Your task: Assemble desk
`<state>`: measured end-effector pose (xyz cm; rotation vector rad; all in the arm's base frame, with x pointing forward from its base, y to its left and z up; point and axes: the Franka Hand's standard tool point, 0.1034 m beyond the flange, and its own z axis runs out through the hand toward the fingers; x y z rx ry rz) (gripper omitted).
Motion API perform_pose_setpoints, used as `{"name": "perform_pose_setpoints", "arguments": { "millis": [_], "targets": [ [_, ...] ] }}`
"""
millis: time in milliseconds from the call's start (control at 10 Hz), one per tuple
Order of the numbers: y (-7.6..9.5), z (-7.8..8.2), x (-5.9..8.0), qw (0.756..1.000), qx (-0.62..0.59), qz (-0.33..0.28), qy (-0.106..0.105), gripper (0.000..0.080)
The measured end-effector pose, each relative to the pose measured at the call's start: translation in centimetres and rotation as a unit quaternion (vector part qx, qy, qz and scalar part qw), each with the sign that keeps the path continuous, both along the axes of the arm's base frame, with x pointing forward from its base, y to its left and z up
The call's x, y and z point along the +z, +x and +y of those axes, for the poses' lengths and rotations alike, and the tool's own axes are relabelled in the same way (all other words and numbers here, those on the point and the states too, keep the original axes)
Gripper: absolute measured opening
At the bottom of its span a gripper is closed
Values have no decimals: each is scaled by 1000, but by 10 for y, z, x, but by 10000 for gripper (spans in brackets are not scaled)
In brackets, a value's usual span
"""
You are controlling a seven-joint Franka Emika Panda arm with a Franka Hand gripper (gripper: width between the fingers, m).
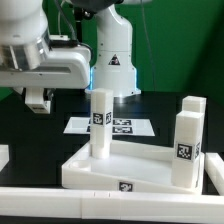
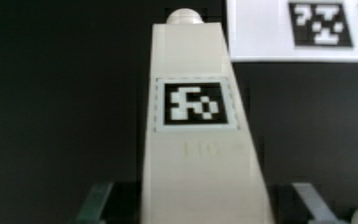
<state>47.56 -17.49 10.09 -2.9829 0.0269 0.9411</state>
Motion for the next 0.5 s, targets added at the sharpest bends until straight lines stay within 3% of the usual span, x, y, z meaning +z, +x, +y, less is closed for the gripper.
{"name": "perform_pose_setpoints", "arguments": {
  "millis": [200,400,500],
  "targets": [
    [6,2,6,998,-9,-60,-1,290],
    [38,21,27,988,-73,-136,27,290],
    [52,18,31,981,-64,-184,13,290]
  ]
}}
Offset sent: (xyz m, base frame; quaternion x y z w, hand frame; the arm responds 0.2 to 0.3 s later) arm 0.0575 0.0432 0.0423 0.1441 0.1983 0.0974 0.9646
